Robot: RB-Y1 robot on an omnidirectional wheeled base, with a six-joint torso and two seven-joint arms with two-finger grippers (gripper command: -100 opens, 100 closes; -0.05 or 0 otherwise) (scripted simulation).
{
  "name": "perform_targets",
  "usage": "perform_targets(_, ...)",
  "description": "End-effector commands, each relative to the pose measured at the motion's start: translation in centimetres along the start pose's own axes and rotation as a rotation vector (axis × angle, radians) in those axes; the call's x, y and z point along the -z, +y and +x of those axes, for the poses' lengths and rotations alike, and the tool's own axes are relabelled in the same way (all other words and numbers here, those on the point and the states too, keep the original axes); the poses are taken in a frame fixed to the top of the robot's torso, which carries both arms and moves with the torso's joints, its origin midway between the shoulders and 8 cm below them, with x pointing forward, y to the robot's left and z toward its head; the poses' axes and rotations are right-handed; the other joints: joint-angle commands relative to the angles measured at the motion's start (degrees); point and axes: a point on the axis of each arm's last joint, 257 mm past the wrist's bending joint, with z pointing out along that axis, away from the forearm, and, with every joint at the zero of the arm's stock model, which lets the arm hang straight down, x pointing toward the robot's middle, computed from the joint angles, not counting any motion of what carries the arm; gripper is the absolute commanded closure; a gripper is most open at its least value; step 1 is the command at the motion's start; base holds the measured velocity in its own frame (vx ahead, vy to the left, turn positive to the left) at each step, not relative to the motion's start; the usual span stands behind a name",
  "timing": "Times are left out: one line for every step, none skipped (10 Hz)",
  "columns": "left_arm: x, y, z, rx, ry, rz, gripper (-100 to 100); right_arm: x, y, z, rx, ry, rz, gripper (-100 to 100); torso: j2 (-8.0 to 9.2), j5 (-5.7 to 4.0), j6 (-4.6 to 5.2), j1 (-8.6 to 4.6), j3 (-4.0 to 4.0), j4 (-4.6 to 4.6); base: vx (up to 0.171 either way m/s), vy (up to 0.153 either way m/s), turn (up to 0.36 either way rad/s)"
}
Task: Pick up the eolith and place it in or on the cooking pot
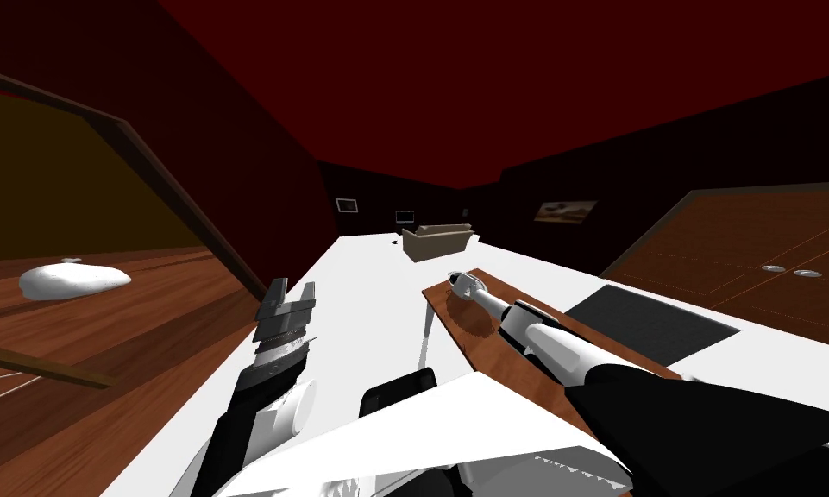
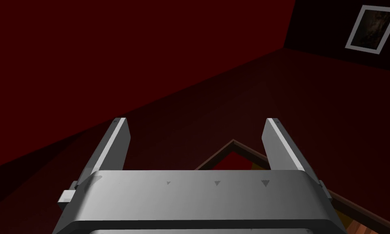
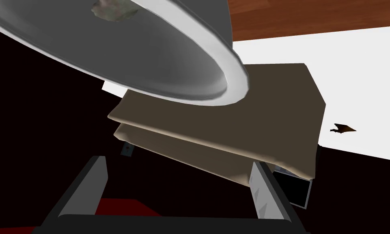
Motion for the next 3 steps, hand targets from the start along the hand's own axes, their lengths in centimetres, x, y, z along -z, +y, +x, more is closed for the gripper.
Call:
perform_targets(0.0, 0.0, 0.0, 0.0, 0.0, 0.0, 0, 0.0, 0.0, 0.0, 0.0, 0.0, 0.0, 0, 0.0, 0.0, 0.0, 0.0, 0.0, 0.0, 0.0, 0.0, 0.0)
perform_targets(0.0, 0.0, 0.0, 0.0, 0.0, 0.0, 0, 0.0, 0.0, 0.0, 0.0, 0.0, 0.0, 0, -0.01, 0.0, 0.0, 0.0, 0.0, 0.0, 0.0, 0.0, 0.0)
perform_targets(0.0, 0.0, 0.0, 0.0, 0.0, 0.0, 0, 0.0, 0.0, 0.0, 0.0, 0.0, 0.0, 0, -0.01, 0.0, 0.0, 0.0, -0.01, 0.0, 0.0, 0.0, 0.0)
